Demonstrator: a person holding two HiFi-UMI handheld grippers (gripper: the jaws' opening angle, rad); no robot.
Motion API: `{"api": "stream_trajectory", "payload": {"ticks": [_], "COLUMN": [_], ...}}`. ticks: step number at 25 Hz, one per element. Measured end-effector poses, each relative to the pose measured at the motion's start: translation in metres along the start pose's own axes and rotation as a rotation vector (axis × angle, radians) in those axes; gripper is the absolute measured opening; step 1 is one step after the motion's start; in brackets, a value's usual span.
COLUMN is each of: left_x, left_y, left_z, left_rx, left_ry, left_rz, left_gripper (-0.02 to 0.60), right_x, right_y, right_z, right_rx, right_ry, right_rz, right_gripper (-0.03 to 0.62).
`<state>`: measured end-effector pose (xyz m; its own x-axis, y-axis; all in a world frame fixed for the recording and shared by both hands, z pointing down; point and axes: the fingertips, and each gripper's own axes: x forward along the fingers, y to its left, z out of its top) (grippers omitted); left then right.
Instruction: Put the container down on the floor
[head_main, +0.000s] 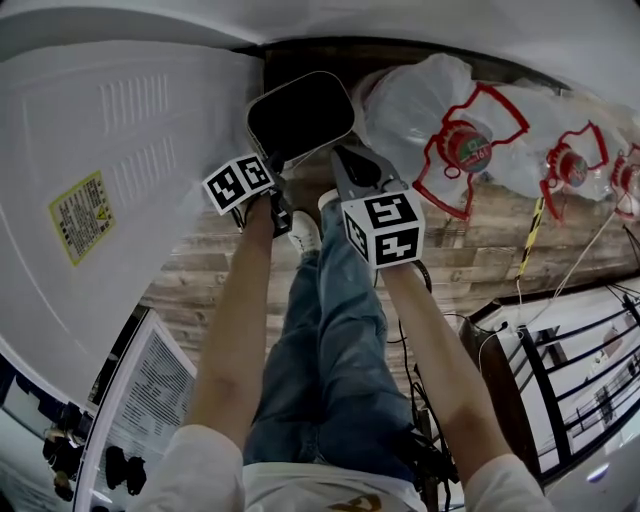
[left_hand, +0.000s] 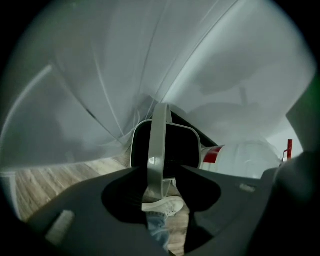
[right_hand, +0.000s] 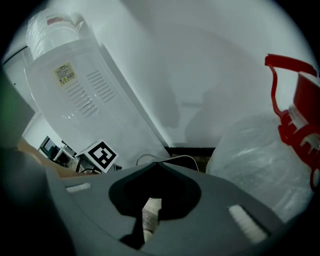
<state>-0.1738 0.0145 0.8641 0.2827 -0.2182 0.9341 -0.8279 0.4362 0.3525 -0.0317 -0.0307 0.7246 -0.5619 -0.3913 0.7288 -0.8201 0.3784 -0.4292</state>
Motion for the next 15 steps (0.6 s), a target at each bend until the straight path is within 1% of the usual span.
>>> {"api": "stream_trajectory", "payload": {"ticks": [5,9,12,15], "left_x": [-0.010,-0.028,-0.041,-0.054], "left_y": [0.002,-0.004,-0.019,-0.043], "left_z": [-0.002,-0.008,0.000,0.006], "left_rx": [0.036,0.065,0.136,0.222], "left_ry": [-0.003,0.002,-0.006,-0.020], "left_rz": [0.035,0.041,0.038,0.014], "left_gripper": [0.175,0.175,0.173,0.172], "right_x": [-0.005,-0.020,-0.031,-0.046], "right_y": [0.007,0.014,0.016,0.018], "right_z": [0.005,0.016,0.031,0.045], "right_rx": [-0.001,0.015,0.003,-0.019], "right_ry": [-0.013,-0.038,-0.059,-0.079], "right_rz": [0.008,0.003,-0.009,-0.020], "right_gripper": [0.025,0.025,0.025,0.024]}}
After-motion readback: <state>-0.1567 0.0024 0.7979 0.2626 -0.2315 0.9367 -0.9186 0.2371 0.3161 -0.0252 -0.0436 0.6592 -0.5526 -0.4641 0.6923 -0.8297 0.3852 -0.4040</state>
